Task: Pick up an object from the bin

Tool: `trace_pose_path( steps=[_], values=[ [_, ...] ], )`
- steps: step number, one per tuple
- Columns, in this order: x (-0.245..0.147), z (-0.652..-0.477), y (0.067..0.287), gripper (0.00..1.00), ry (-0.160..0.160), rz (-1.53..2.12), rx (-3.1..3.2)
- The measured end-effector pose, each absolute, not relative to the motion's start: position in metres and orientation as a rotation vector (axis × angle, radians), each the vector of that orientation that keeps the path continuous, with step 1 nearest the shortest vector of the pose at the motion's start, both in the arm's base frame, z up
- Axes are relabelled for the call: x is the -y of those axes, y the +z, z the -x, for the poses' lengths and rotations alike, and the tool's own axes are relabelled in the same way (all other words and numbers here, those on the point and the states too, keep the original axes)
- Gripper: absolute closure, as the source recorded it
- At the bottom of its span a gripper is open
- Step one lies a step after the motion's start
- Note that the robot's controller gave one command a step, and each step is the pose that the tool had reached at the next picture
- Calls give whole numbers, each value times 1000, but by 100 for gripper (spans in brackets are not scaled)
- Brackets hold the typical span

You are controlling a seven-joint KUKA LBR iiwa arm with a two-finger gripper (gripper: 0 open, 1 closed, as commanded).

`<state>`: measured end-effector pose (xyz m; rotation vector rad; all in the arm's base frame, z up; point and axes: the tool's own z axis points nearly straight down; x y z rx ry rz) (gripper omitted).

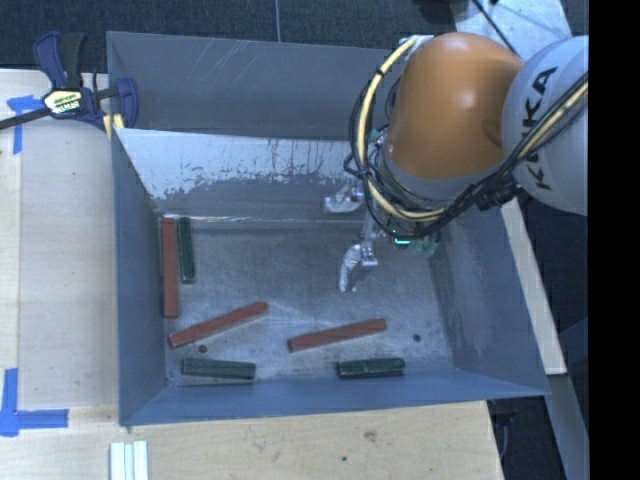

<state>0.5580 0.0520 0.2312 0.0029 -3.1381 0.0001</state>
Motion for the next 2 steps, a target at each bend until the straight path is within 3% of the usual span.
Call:
trace_pose_path(
  steps=[1, 2],
  values=[
    [-52, -559, 235, 0, -1, -1, 3145],
    [-47, -542, 183, 0, -1, -21, 3150]
  ],
)
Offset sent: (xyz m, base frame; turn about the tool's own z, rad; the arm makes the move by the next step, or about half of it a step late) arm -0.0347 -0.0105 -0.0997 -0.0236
